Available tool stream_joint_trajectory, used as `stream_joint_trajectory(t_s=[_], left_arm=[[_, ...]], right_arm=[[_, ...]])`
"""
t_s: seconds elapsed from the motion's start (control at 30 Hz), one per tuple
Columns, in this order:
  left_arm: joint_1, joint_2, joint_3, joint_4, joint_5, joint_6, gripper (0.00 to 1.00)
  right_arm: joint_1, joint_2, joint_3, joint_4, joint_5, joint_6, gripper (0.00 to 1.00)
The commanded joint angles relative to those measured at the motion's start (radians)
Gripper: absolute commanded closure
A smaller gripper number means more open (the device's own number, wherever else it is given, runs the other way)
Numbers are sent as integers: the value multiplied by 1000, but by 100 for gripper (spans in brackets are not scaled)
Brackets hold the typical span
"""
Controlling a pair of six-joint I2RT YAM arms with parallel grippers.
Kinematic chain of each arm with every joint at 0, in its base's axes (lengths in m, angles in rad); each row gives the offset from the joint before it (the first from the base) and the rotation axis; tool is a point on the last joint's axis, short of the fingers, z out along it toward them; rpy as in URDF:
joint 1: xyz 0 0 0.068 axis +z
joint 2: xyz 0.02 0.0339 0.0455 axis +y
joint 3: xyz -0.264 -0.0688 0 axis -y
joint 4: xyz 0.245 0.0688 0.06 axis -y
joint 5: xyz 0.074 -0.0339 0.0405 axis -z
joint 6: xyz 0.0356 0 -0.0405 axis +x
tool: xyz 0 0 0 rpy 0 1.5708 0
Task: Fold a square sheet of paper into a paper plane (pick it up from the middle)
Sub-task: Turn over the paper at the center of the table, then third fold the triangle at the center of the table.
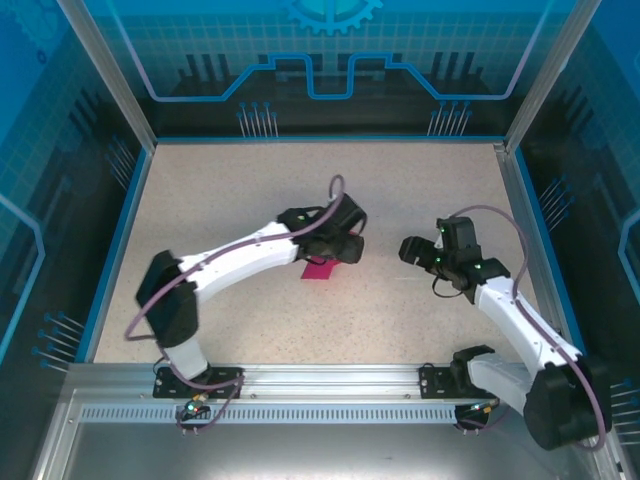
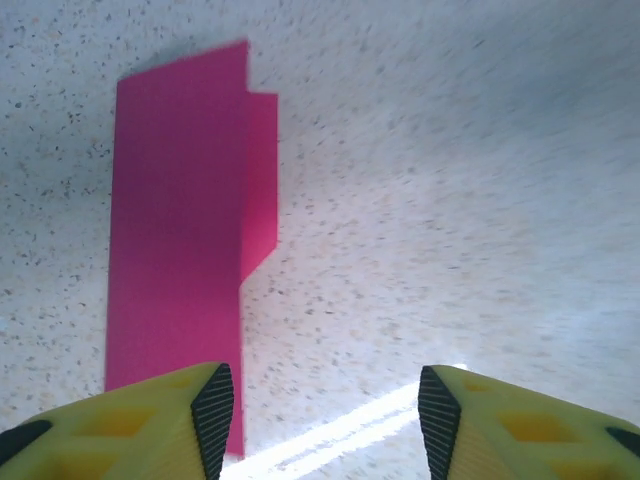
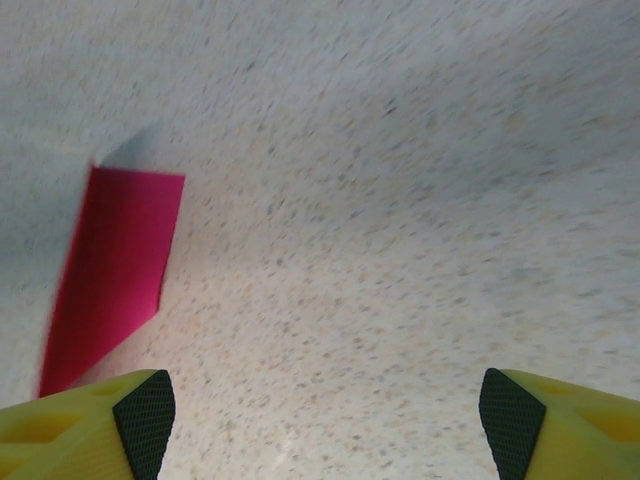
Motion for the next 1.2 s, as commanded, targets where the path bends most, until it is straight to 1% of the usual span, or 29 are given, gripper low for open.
stream_joint_trajectory(t_s=[0.0, 0.07, 0.2, 0.3, 0.43, 0.6, 0.7, 0.77, 0.87, 0.93, 1.1, 1.17], left_arm=[[85, -100, -142, 133, 182, -69, 41], [142, -165, -233, 203, 219, -108, 37], [257, -226, -388, 289, 264, -189, 36], [305, -202, -460, 344, 305, -223, 36], [336, -114, -490, 404, 365, -264, 38], [340, -2, -479, 421, 390, -288, 39], [338, 35, -483, 424, 409, -298, 40], [337, 42, -484, 420, 415, -295, 40], [336, 32, -499, 439, 453, -305, 47], [334, 31, -502, 443, 481, -307, 49], [329, 49, -515, 444, 525, -314, 49], [324, 45, -522, 443, 526, -311, 48]], right_arm=[[42, 72, 23, 106, -179, 15, 15], [95, 130, 24, 167, -231, 48, 14], [232, 243, 62, 219, -226, 122, 15], [304, 303, 92, 223, -188, 163, 15], [351, 371, 121, 245, -183, 196, 16], [376, 407, 154, 230, -161, 203, 16], [376, 407, 161, 214, -147, 198, 16], [376, 407, 164, 200, -141, 193, 16], [376, 410, 166, 191, -143, 196, 16], [376, 414, 166, 185, -146, 201, 17], [375, 414, 156, 175, -140, 207, 17], [376, 413, 153, 173, -139, 208, 17]])
